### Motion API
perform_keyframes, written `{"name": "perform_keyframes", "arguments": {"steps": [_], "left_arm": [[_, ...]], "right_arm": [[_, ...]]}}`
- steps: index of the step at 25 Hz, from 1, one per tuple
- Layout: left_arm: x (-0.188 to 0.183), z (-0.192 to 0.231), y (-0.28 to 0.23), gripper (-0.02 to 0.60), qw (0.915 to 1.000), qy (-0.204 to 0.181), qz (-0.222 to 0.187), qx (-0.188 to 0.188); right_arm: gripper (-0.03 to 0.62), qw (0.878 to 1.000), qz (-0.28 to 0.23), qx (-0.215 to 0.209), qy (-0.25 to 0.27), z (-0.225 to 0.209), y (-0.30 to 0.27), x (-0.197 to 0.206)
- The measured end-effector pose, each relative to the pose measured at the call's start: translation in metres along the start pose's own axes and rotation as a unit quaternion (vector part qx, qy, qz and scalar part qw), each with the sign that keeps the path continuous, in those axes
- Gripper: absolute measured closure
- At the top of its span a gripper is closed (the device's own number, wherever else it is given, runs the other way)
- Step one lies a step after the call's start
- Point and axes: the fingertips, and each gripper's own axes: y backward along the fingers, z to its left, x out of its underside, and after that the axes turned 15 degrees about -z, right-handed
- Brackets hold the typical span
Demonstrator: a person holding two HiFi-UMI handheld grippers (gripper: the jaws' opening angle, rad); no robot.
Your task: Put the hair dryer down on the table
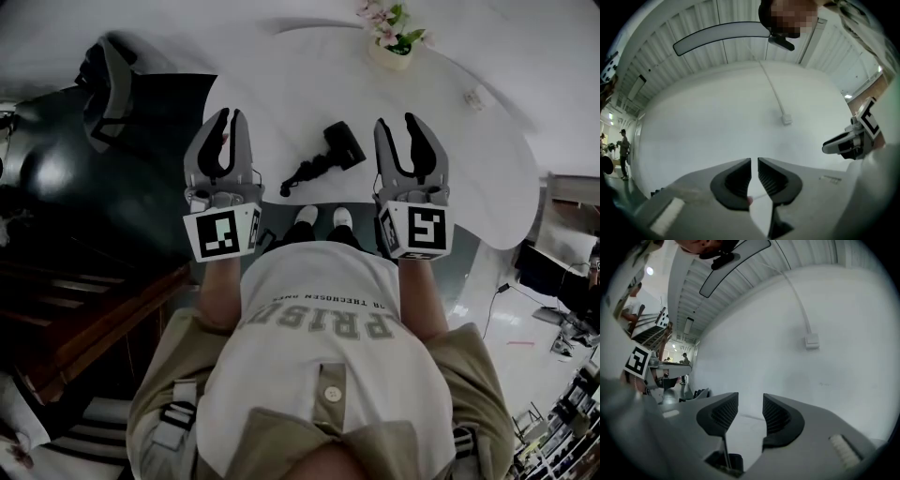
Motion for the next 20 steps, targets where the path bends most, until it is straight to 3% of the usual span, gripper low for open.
{"name": "perform_keyframes", "arguments": {"steps": [6,10,20], "left_arm": [[-0.012,0.002,0.0,0.574,0.9996,-0.01,-0.023,-0.012],[-0.025,0.002,-0.001,0.574,0.9987,-0.014,-0.045,-0.021],[-0.025,0.004,0.0,0.574,0.9986,-0.008,-0.048,-0.018]], "right_arm": [[0.519,1.0,-0.014,0.015,0.001,-0.004,0.003,-0.01],[0.588,0.999,-0.029,0.028,-0.002,-0.008,0.005,-0.017],[0.589,0.999,-0.041,0.034,-0.004,-0.009,0.007,-0.027]]}}
